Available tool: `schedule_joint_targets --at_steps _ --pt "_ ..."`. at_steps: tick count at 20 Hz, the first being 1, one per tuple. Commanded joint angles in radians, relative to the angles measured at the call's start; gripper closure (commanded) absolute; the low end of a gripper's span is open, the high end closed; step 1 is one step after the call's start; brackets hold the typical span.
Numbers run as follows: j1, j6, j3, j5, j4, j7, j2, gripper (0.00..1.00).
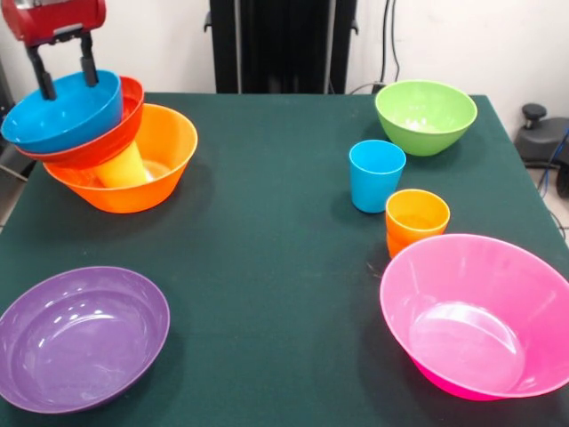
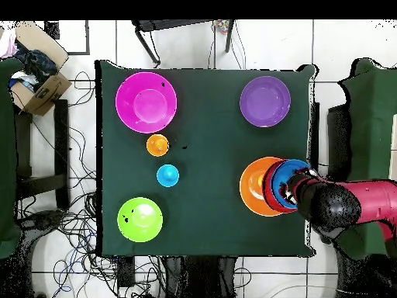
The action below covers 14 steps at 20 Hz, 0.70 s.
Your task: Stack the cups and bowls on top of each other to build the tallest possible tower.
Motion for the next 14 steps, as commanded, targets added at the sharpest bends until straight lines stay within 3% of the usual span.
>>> schedule_joint_targets --at_steps 1,7,14 --pt "0.148 -0.118 -0.048 0.018 0.130 0.202 -0.074 0.00" --pt "0.354 -0.275 -0.190 -0.018 0.139 0.503 -0.085 0.00" --pt "0.595 -0.377 -0.375 -0.028 0.069 0.744 -0.065 0.00"
